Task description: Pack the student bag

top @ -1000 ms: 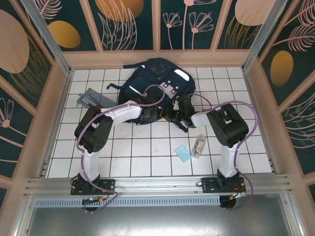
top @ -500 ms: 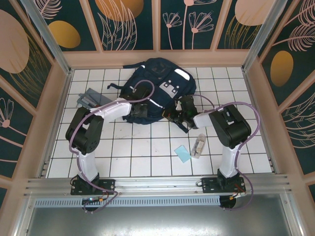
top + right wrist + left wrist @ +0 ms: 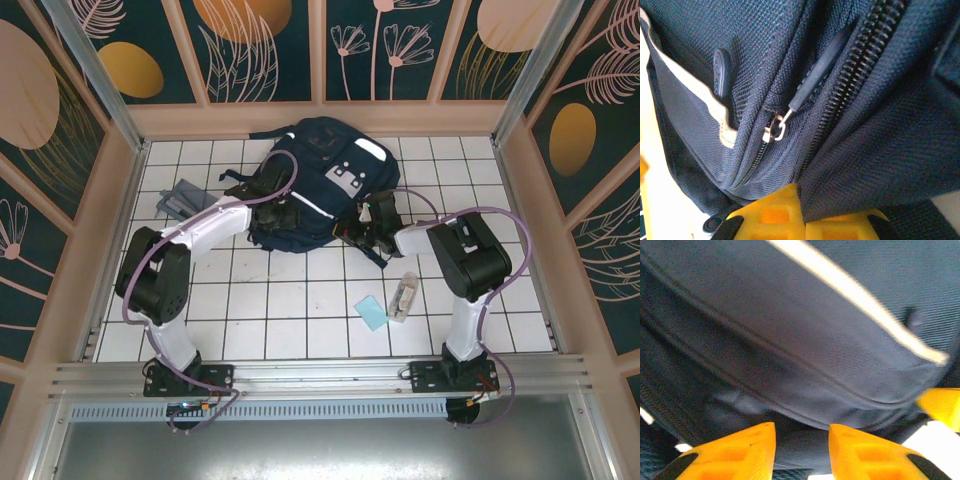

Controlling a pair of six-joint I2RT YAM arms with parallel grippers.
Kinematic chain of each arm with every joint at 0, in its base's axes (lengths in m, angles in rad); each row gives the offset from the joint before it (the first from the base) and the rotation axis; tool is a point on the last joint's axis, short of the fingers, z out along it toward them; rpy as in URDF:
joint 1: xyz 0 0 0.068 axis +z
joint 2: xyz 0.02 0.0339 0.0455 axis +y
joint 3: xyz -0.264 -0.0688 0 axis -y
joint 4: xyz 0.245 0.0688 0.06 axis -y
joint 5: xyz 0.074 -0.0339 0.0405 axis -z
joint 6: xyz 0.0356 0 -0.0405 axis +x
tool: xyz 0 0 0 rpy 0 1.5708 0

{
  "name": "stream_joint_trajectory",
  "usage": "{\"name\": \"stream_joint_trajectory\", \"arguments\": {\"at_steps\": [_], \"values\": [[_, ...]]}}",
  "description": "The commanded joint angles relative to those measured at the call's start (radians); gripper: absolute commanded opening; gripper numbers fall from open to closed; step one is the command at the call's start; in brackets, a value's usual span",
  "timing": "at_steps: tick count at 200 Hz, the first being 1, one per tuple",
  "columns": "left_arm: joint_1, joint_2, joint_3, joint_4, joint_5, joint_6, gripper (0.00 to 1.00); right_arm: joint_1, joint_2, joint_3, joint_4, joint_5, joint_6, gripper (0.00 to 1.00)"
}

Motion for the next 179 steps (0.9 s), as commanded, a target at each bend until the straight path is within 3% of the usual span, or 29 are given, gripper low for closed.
{"name": "stream_joint_trajectory", "arguments": {"at_steps": [1, 39, 109, 143, 168, 179], "values": [[-0.042, 0.015, 0.063, 0.004, 0.071, -0.042, 0.38, 0.011, 0.005, 0.031, -0.012, 0.044, -0.021, 0.00], [-0.111, 0.138, 0.149, -0.071, 0.015, -0.044, 0.43, 0.015, 0.022, 0.046, -0.012, 0.027, -0.015, 0.00], [-0.145, 0.284, 0.210, -0.154, -0.122, -0.032, 0.43, 0.017, 0.031, 0.056, -0.015, 0.020, -0.020, 0.00], [-0.144, 0.316, 0.191, -0.174, -0.167, -0.015, 0.26, 0.016, 0.035, 0.050, -0.011, 0.021, -0.019, 0.00], [-0.144, 0.339, 0.170, -0.180, -0.183, -0.005, 0.23, 0.014, 0.044, 0.053, -0.013, 0.021, -0.018, 0.00], [-0.145, 0.353, 0.171, -0.197, -0.185, -0.001, 0.28, 0.014, 0.045, 0.057, -0.020, 0.019, -0.020, 0.00]]}}
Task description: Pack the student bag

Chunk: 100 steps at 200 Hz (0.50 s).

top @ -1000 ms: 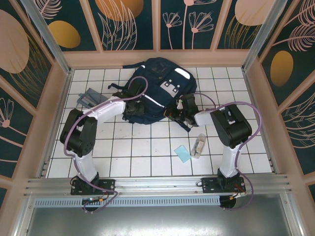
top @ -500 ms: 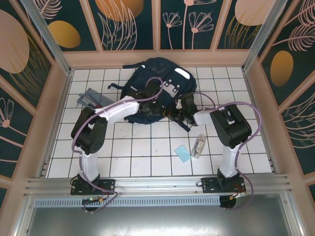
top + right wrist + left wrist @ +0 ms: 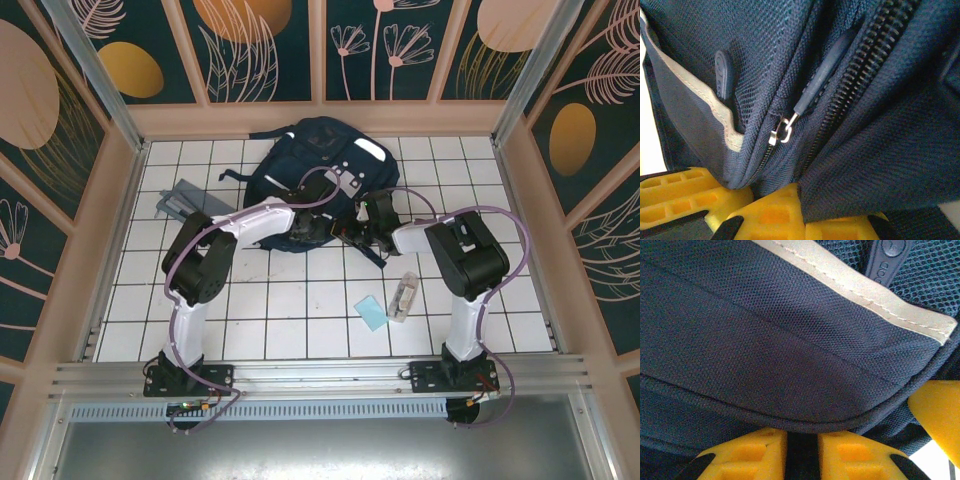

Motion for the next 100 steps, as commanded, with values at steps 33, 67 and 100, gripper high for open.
{"name": "stream_joint_trajectory", "arguments": {"at_steps": [33, 67, 100], "values": [[0.005, 0.065, -0.065, -0.096, -0.046, 0.026, 0.40, 0.005, 0.026, 0.032, -0.005, 0.028, -0.024, 0.00], [0.007, 0.056, -0.089, -0.098, -0.035, 0.042, 0.09, 0.003, 0.028, 0.031, -0.004, 0.052, -0.016, 0.00], [0.010, 0.017, -0.076, -0.105, -0.097, 0.069, 0.00, -0.005, 0.024, 0.019, 0.000, 0.097, -0.007, 0.00]]}}
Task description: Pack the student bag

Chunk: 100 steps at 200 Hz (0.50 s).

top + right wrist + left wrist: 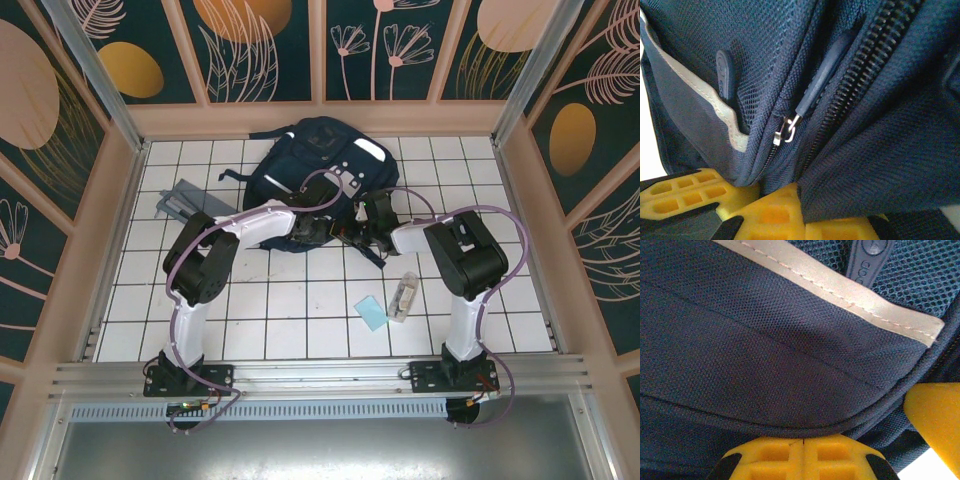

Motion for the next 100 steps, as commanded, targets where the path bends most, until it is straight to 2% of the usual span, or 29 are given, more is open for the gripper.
{"name": "stream_joint_trajectory", "arguments": {"at_steps": [1, 23, 46, 78, 100], "values": [[0.017, 0.012, -0.047, -0.152, -0.088, 0.030, 0.00, -0.009, 0.020, 0.012, 0.001, 0.089, -0.008, 0.00], [0.044, -0.055, -0.047, -0.157, -0.160, 0.054, 0.00, -0.021, -0.005, -0.007, -0.008, 0.137, -0.025, 0.00], [0.098, -0.109, -0.065, -0.152, -0.164, 0.072, 0.00, -0.048, -0.031, -0.041, 0.005, 0.153, -0.024, 0.00], [0.112, -0.154, -0.079, -0.129, -0.121, 0.084, 0.00, -0.059, -0.041, -0.044, 0.002, 0.154, -0.031, 0.00], [0.112, -0.175, -0.086, -0.087, -0.015, 0.058, 0.00, -0.057, -0.032, -0.026, -0.003, 0.135, -0.038, 0.00]]}}
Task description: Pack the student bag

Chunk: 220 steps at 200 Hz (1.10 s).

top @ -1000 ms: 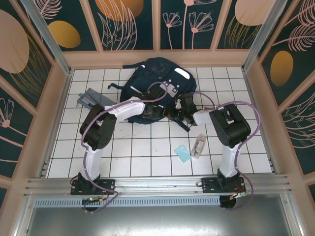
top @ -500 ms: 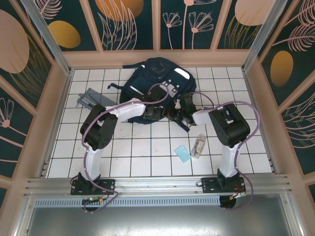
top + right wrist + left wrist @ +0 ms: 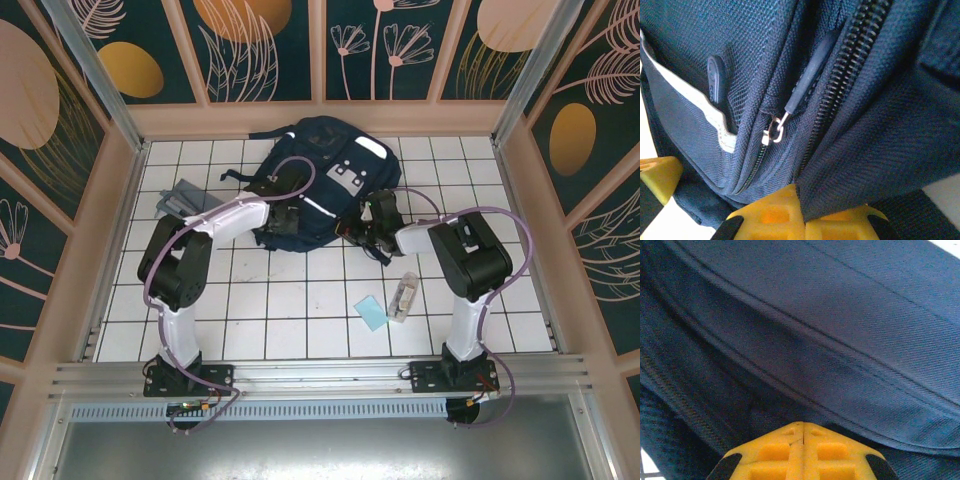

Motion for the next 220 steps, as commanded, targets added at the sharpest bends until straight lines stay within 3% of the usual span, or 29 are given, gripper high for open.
{"name": "stream_joint_trajectory", "arguments": {"at_steps": [1, 6, 13, 30, 46, 73, 116, 220], "values": [[-0.008, -0.041, -0.018, -0.012, 0.077, -0.001, 0.00, -0.027, -0.011, 0.004, -0.010, 0.108, -0.034, 0.00], [-0.010, -0.047, -0.018, -0.002, 0.111, -0.014, 0.00, -0.026, -0.009, 0.007, -0.009, 0.103, -0.037, 0.00], [-0.011, -0.055, -0.019, 0.016, 0.159, -0.040, 0.12, -0.021, -0.005, 0.012, -0.008, 0.092, -0.038, 0.00], [-0.013, -0.097, -0.048, 0.099, 0.282, -0.111, 0.30, -0.002, 0.008, 0.021, 0.016, 0.059, -0.030, 0.00], [-0.019, -0.130, -0.079, 0.162, 0.339, -0.162, 0.36, 0.028, 0.029, 0.035, 0.039, 0.030, -0.003, 0.00], [-0.025, -0.130, -0.094, 0.151, 0.298, -0.172, 0.44, 0.071, 0.076, 0.059, 0.099, -0.001, 0.063, 0.00], [-0.049, -0.094, -0.119, 0.116, 0.263, -0.167, 0.51, 0.082, 0.121, 0.081, 0.159, -0.033, 0.125, 0.00], [-0.063, 0.092, -0.073, 0.050, 0.118, -0.108, 0.51, 0.080, 0.113, 0.090, 0.116, -0.020, 0.090, 0.00]]}}
